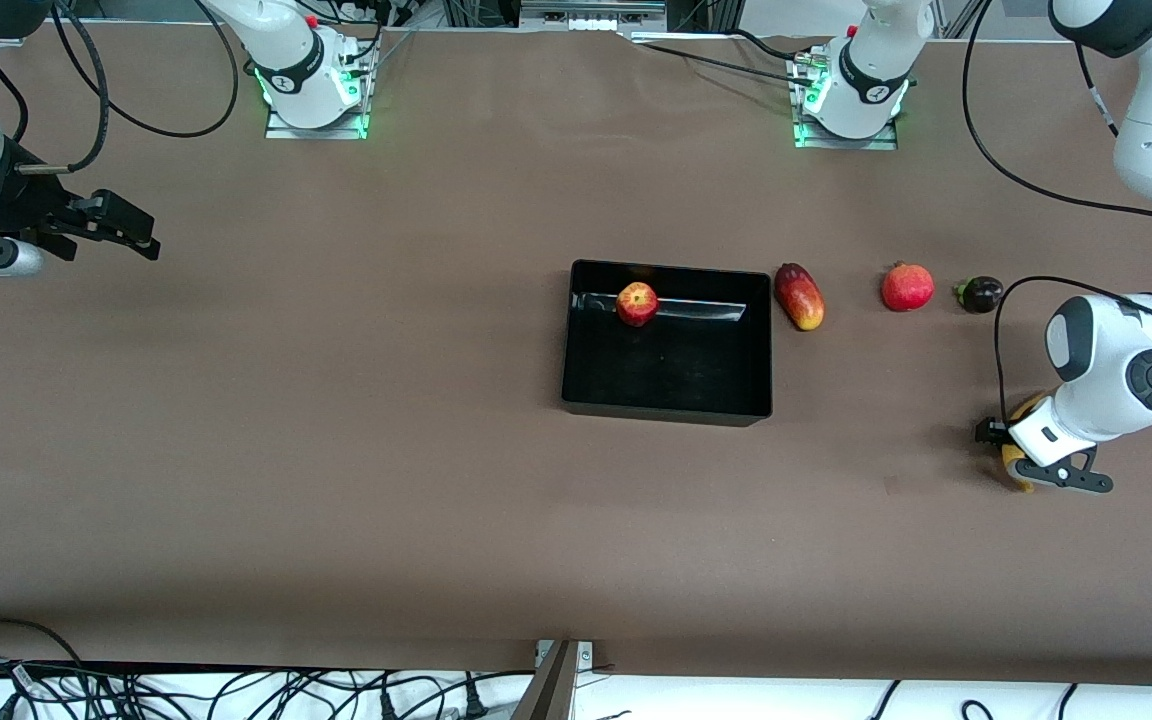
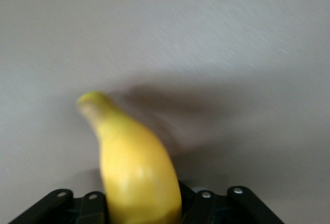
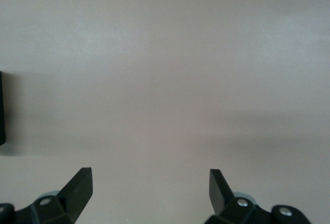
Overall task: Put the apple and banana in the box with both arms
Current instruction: 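Lift the banana with the left gripper and carry it to the box, then lower the banana into the box beside the apple with the left gripper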
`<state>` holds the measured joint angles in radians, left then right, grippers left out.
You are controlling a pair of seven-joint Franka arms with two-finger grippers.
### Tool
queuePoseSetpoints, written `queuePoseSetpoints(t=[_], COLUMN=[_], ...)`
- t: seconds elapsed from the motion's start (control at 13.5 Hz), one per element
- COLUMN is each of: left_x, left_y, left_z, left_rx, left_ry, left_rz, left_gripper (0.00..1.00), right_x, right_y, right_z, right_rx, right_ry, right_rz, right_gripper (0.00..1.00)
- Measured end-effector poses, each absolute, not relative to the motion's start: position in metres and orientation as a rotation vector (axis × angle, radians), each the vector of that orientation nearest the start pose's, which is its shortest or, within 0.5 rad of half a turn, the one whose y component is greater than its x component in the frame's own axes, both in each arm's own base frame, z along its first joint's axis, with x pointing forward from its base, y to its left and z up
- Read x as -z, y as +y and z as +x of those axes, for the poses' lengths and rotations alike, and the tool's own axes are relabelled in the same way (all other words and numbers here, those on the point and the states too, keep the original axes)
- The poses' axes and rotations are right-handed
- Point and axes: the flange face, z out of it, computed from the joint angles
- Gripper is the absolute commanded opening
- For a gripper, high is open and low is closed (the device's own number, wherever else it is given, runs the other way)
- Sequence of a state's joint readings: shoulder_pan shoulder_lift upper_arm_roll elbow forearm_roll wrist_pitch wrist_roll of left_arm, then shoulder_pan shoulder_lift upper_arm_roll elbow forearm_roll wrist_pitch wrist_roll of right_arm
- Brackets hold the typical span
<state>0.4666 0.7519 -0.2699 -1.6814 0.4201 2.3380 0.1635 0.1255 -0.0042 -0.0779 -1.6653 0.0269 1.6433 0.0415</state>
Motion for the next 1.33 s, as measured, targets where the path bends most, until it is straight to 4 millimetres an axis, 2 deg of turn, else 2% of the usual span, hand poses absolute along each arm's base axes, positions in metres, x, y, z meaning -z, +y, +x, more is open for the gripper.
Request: queuePoseSetpoints(t=[0.15, 0.3, 0.44, 0.59, 0.81, 0.96, 1.11, 1.19, 1.33], left_x=[-0.198, -0.246, -0.292, -0.319, -0.332, -0.333, -0.334, -0.334, -0.331], left_y=[0.101, 0.042, -0.003, -0.045, -0.120, -0.184, -0.237, -0.254, -0.274], left_z=[0.651, 0.651, 0.653, 0.654, 0.646, 0.633, 0.619, 0.614, 0.611], left_rx=[-0.289, -0.409, -0.443, -0.423, -0.406, -0.384, -0.350, -0.335, -0.293], left_ry=[0.255, 0.164, 0.057, -0.088, -0.289, -0.373, -0.432, -0.462, -0.522], left_rz=[-3.054, -3.090, -3.115, -3.127, -3.109, -3.089, -3.080, -3.077, -3.093], left_gripper=[0.00, 0.00, 0.00, 0.00, 0.00, 0.00, 0.00, 0.00, 0.00], right_x=[-0.588, -0.588, -0.588, -0.589, -0.589, -0.588, -0.588, -0.588, -0.589], right_y=[0.029, 0.029, 0.029, 0.029, 0.029, 0.029, 0.029, 0.029, 0.029], right_z=[0.556, 0.556, 0.556, 0.556, 0.557, 0.557, 0.557, 0.557, 0.557], right_rx=[-0.029, -0.029, -0.028, -0.028, -0.028, -0.028, -0.028, -0.027, -0.026], right_ry=[-0.006, -0.006, -0.006, -0.006, -0.006, -0.006, -0.006, -0.006, -0.006], right_rz=[-3.115, -3.115, -3.115, -3.115, -3.115, -3.115, -3.115, -3.115, -3.115], right_gripper=[1.00, 1.00, 1.00, 1.00, 1.00, 1.00, 1.00, 1.00, 1.00])
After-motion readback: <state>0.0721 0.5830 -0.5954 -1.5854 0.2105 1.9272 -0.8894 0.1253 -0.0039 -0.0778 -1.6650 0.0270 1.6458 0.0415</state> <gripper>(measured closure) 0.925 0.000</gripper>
